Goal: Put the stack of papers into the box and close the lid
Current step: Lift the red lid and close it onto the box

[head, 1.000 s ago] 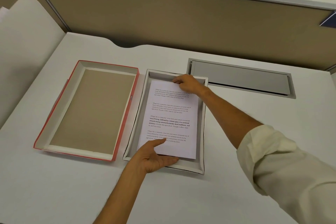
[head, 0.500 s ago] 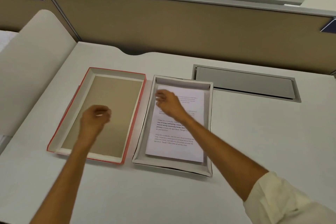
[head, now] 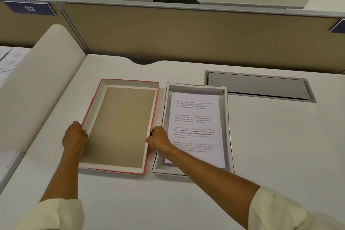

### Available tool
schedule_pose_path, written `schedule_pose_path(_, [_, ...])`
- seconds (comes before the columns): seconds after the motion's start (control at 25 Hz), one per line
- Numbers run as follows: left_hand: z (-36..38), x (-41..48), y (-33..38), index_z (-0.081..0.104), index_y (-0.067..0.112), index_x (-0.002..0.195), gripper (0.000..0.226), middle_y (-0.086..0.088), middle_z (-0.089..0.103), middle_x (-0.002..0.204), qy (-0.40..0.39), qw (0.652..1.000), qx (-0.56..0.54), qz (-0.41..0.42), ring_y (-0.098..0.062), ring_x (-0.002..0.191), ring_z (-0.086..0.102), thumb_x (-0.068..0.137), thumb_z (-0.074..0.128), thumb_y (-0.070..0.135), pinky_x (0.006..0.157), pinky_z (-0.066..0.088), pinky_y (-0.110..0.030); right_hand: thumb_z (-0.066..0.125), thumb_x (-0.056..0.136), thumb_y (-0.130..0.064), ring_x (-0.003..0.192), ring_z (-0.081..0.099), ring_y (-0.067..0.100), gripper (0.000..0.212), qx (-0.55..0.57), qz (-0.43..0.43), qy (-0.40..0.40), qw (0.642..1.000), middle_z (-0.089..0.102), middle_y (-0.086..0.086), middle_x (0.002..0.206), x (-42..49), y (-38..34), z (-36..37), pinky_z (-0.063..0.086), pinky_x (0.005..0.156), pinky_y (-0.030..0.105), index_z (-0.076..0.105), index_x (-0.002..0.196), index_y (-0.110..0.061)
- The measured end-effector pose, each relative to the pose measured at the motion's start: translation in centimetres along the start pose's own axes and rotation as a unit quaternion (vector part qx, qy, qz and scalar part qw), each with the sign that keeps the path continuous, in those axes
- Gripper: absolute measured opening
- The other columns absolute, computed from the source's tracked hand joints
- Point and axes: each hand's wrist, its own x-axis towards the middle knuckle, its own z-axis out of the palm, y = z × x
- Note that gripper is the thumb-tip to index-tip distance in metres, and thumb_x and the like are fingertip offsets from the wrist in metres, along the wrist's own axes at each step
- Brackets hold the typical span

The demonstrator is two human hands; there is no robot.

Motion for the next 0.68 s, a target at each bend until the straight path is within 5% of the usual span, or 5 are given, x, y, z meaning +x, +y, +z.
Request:
schedule_pose_path(0.12, [-0.4, 0.5, -0.3, 0.044, -0.004, 0.116, 0.025, -0.033, 0.060, 0.112, -0.017, 1.000, -0.008, 0.012, -0.051, 0.097, 0.060, 0.096, 0.053, 0.008, 0.078, 0.051, -0.052, 0.054, 0.080, 0.006, 0.102, 0.066, 0.028, 0.033, 0.007, -0.006, -0.012, 1.000, 0.068, 0.013, 0.111, 0.2, 0.0, 0.1, 0.057, 0.088, 0.036, 0.062, 0.111, -0.001])
schedule_pose_path(0.28, [-3.1, 1.5, -0.8, 0.042, -0.002, 0.110, 0.021, -0.031, 0.056, 0.110, -0.051, 0.993, -0.101, 0.012, -0.042, 0.091, 0.055, 0.096, 0.051, 0.011, 0.075, 0.042, -0.045, 0.051, 0.083, 0.008, 0.107, 0.065, 0.029, 0.037, 0.019, -0.012, -0.056, 0.998, 0.069, 0.013, 0.115, 0.5, 0.5, -0.4, 0.054, 0.096, 0.042, 0.063, 0.116, -0.002])
schedule_pose_path(0.52, [-9.9, -0.4, 0.3, 0.051, 0.007, 0.114, 0.042, -0.013, 0.053, 0.109, -0.087, 0.957, -0.276, -0.015, -0.036, 0.100, 0.055, 0.079, 0.071, 0.018, 0.084, 0.047, -0.049, 0.035, 0.080, 0.010, 0.068, 0.050, 0.016, 0.029, 0.005, -0.004, -0.100, 0.995, 0.059, 0.007, 0.078, -0.3, -0.3, -1.6, 0.040, 0.061, 0.023, 0.061, 0.092, 0.010])
schedule_pose_path(0.68, [-12.0, -3.8, 2.9, 0.040, 0.021, 0.110, 0.041, 0.003, 0.050, 0.091, -0.041, 0.959, -0.280, 0.035, -0.025, 0.086, 0.054, 0.082, 0.069, 0.015, 0.073, 0.045, -0.039, 0.039, 0.078, 0.008, 0.065, 0.037, 0.016, 0.022, -0.031, -0.038, -0.053, 0.997, 0.035, -0.002, 0.065, -1.6, -2.7, -2.9, 0.029, 0.056, 0.028, 0.044, 0.070, -0.012])
